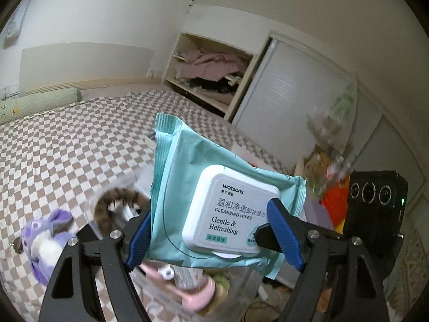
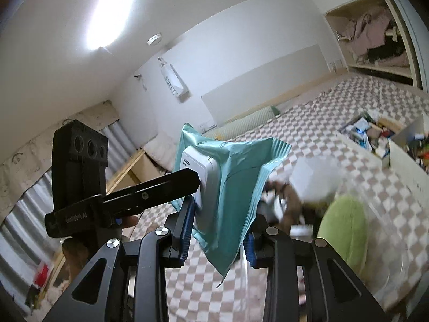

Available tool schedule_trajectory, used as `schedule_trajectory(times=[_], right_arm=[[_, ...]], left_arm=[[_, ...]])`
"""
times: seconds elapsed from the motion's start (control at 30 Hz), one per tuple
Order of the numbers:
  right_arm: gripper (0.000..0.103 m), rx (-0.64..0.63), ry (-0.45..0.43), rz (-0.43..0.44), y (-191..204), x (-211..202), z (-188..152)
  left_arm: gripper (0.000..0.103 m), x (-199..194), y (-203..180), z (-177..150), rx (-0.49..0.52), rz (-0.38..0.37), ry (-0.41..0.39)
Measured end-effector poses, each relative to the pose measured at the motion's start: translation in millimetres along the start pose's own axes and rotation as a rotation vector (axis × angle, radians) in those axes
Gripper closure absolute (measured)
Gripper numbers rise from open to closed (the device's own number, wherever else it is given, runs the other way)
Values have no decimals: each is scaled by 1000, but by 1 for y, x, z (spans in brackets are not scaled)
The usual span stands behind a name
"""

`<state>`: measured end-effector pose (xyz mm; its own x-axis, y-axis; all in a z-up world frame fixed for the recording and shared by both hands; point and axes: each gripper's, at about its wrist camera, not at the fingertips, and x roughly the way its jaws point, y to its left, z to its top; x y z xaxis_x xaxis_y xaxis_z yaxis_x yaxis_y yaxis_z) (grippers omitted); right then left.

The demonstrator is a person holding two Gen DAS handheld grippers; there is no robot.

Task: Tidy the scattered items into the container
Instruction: 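Grasp the wipes pack with the right gripper while the left gripper releases it, then lower the wipes pack into the clear bin and open the right gripper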

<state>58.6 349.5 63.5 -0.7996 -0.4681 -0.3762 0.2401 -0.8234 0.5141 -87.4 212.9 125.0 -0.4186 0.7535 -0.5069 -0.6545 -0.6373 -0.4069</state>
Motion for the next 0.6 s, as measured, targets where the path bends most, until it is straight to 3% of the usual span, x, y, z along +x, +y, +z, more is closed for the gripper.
schedule_trajectory(times=[0.2,0.33,0.6], right_arm=[[70,66,-2,-9,-29,50,4],[70,108,56,-58,-53,76,6],[69,228,192,-44,-105,128,5]], left_arm=[[21,48,36,9,-42,32,43],[21,87,64,7,-107,23,104],[21,137,100,-4,-170,85,194]])
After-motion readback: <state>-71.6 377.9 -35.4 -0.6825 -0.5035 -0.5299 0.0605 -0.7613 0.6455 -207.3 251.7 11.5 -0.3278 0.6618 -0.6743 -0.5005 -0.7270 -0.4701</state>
